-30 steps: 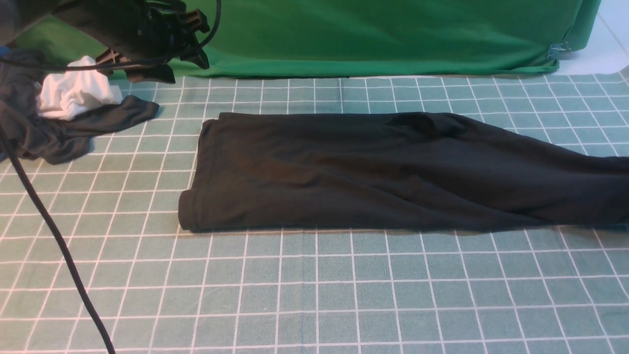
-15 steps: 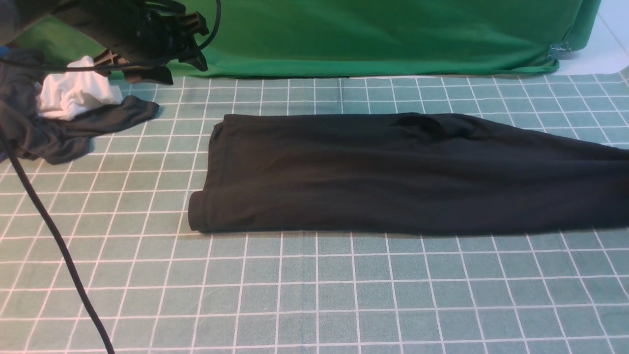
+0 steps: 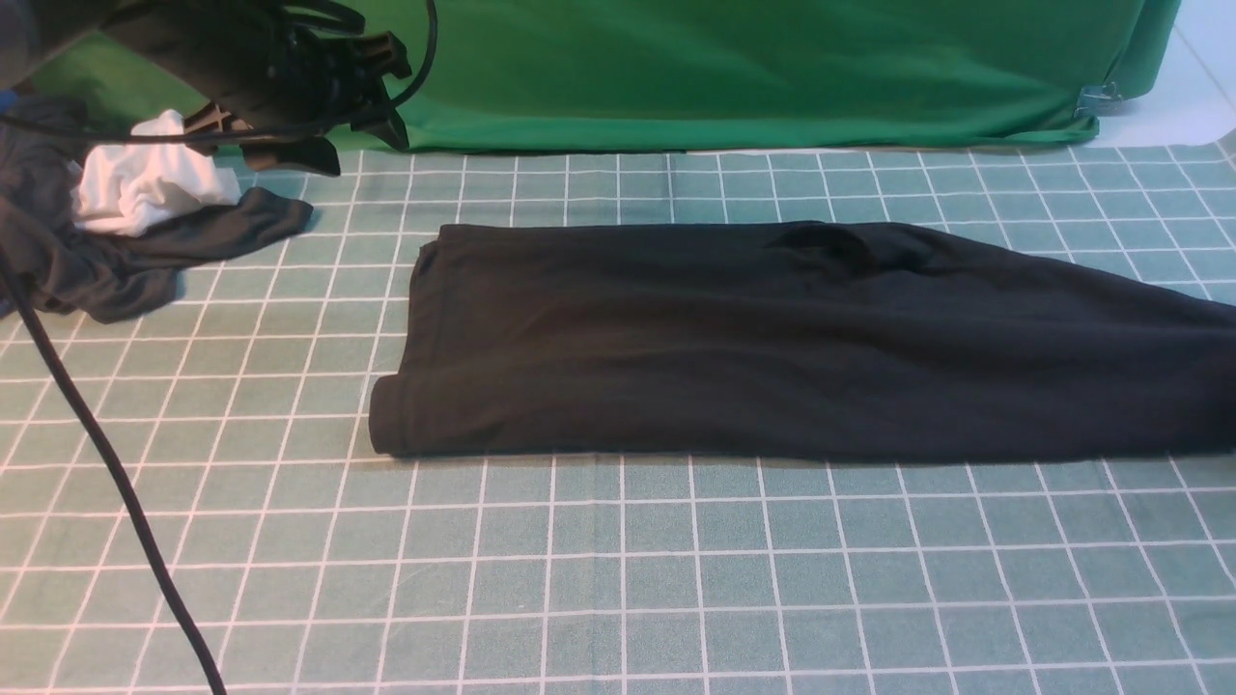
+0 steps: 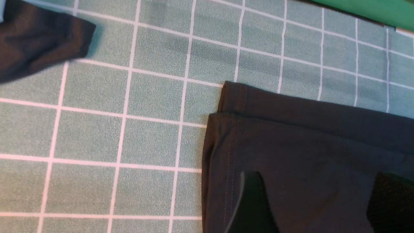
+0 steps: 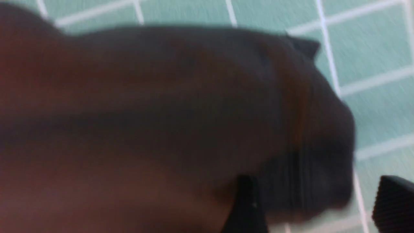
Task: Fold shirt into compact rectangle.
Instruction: 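Pull the folded dark garment lengthwise by its ends to straighten it flat on the table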
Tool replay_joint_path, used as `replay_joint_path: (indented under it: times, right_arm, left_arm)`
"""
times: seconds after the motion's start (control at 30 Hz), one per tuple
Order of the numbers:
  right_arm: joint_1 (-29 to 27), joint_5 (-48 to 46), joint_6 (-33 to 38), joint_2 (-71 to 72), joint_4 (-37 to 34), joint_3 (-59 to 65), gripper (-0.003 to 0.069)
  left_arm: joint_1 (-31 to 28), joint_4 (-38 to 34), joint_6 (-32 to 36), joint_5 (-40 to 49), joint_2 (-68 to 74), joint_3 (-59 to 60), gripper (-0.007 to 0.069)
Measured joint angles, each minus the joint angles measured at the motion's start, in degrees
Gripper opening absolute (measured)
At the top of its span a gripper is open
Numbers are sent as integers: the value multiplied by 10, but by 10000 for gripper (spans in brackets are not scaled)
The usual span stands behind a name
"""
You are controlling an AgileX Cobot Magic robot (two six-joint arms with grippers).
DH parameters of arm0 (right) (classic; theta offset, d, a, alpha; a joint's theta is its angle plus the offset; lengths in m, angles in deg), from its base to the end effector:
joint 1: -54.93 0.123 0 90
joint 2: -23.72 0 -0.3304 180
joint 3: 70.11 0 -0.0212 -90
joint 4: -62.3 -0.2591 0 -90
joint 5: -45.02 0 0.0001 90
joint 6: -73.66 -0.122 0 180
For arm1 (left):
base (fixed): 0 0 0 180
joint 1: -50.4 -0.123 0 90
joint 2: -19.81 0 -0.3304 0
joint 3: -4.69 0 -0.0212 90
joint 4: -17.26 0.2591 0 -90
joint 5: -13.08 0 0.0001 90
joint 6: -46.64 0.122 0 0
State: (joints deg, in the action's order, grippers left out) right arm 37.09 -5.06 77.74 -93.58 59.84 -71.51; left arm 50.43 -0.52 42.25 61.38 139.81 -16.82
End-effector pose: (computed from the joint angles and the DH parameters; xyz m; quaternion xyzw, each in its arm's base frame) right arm 0.4042 -0.1259 0.2042 0.1304 0.9838 -0.0055 0.1232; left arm 0.4920 -0.0281 0.2940 -0.1015 0.9436 -0.1507 0.2767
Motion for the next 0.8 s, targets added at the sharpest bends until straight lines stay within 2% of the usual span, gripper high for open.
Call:
replay_joint_path:
  times: [0.07,0.1,0.13,0.2,0.27,0.33,0.43,0.57,0.6,0.63,0.77,0.8]
  right_arm:
    - [-4,24,8,-15,-6,3,564]
    - [-4,25,8,-17,-6,3,564]
    - [-4,32,9,-27,-8,3,606]
    - [-4,39,9,-43,-10,3,641]
    - [-4,41,9,-55,-12,3,641]
    - [-4,42,9,-68,-20,3,610]
    - [-4,47,29,-69,-46,3,451]
    - [-3,53,58,-70,-72,3,180]
    - [-3,53,59,-70,-72,3,166]
    - [-4,51,69,-70,-75,2,80]
    - [-9,47,76,-65,-66,0,42]
    - [-15,43,75,-57,-51,0,39]
  left_arm:
    - [0,0,1,1,0,0,430]
    - [0,0,1,1,0,0,430]
    - [0,0,1,1,0,0,430]
    - [0,-1,1,1,0,0,430]
    - [0,-1,1,2,0,0,430]
    - [0,-1,1,6,0,0,430]
    - [0,-2,2,10,0,0,430]
    - [0,-8,2,9,0,0,428]
    - [0,-9,2,10,0,0,428]
    - [0,-24,3,21,-1,0,413]
    - [0,-40,12,50,-11,0,360]
    - [0,-42,25,69,-24,0,324]
